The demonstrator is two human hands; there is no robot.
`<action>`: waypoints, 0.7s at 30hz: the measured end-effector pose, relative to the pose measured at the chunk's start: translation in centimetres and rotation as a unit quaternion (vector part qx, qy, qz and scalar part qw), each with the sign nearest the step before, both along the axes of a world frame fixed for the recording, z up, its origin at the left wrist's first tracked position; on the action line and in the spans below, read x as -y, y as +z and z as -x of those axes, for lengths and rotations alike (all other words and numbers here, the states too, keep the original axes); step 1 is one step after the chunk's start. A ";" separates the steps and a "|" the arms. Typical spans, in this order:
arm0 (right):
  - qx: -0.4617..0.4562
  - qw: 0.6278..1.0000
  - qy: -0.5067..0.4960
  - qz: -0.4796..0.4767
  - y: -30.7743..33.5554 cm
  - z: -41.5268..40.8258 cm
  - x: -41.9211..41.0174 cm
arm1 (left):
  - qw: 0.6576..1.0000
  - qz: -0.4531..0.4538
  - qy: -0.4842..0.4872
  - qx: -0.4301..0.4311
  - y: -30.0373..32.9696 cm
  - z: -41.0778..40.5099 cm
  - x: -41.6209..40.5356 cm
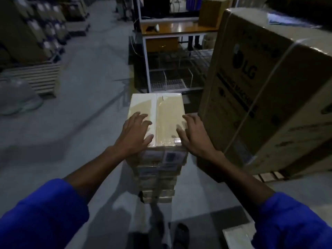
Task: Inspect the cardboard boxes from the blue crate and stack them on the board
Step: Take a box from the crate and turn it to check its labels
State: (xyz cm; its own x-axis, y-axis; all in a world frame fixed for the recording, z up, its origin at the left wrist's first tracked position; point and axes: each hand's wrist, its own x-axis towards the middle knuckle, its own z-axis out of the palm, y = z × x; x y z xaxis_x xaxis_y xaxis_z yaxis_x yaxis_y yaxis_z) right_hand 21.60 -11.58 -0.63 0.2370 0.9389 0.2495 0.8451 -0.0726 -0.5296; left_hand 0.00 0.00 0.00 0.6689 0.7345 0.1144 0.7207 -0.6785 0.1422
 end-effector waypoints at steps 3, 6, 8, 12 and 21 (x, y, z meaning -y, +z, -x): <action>-0.069 0.996 -0.018 0.048 -0.7 -1.3 -2.4 | 0.989 0.078 0.118 0.046 -0.4 -0.5 -1.2; -0.152 0.980 -0.035 0.126 -1.4 -1.6 -3.7 | 0.963 0.155 0.203 0.090 -1.0 -0.6 -2.3; -0.197 0.966 -0.023 0.164 -1.4 -1.6 -4.0 | 0.941 0.205 0.240 0.125 -1.1 -0.4 -3.2; -0.297 0.935 -0.066 0.184 -2.3 -1.4 -4.5 | 0.884 0.312 0.282 0.205 -1.7 0.3 -4.2; -0.443 0.877 -0.148 0.108 -3.2 -0.8 -2.2 | 0.905 0.287 0.203 0.238 -1.1 -0.2 -5.9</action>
